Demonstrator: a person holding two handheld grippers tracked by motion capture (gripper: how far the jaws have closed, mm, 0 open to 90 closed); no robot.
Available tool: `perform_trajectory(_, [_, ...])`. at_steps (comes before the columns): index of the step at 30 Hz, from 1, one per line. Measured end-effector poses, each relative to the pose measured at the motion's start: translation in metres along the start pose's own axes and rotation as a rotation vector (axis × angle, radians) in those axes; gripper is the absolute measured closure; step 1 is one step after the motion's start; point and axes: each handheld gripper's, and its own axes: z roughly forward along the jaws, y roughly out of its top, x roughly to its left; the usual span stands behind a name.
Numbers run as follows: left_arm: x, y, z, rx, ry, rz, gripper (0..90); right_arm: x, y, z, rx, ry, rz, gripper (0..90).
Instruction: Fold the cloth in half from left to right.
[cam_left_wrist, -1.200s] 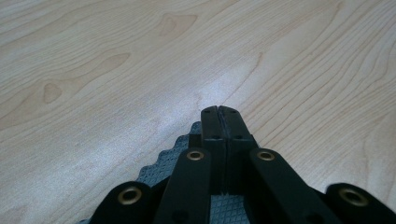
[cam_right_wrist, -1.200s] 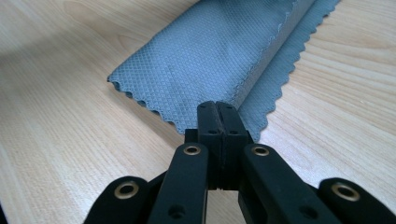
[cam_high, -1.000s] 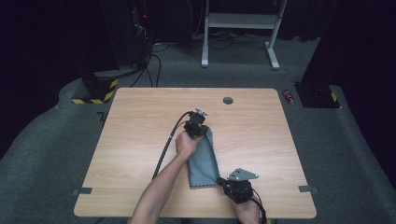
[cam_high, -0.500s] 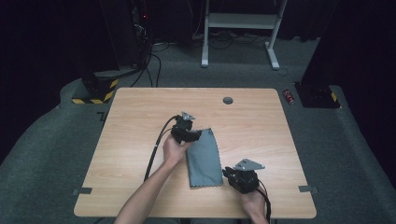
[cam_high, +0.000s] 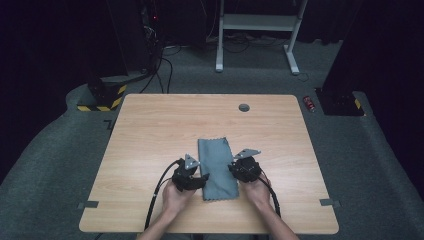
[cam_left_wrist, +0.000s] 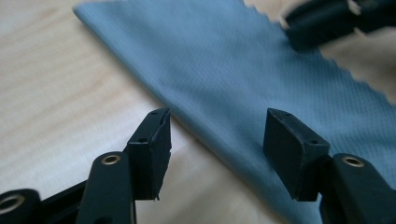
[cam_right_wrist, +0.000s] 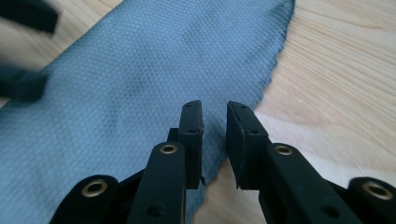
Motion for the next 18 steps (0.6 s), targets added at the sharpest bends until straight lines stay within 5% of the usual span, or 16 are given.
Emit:
perform_trajectory(4, [-0.009,-0.011,0.0,0.025,0.045,0.043,41.8,-0.001,0.006,0.011,0.02,-0.02,-0.028,76.2])
perform_trajectory(9, [-0.01,-0.017,-0.005,0.025,0.062,0.044,42.4,-0.009,0.016,0.019,0.03,-0.032,-0.032,74.6])
perform_trajectory(15, [-0.02,-0.023,-0.016,0.0,0.008,0.052,42.4,-0.004,0.013,0.009,0.0,-0.007,-0.039,71.1])
perform_trajectory(18, [-0.026,-0.025,-0.016,0.016,-0.006,0.07,41.9,0.009,0.002,-0.004,-0.002,0.032,-0.09,66.3])
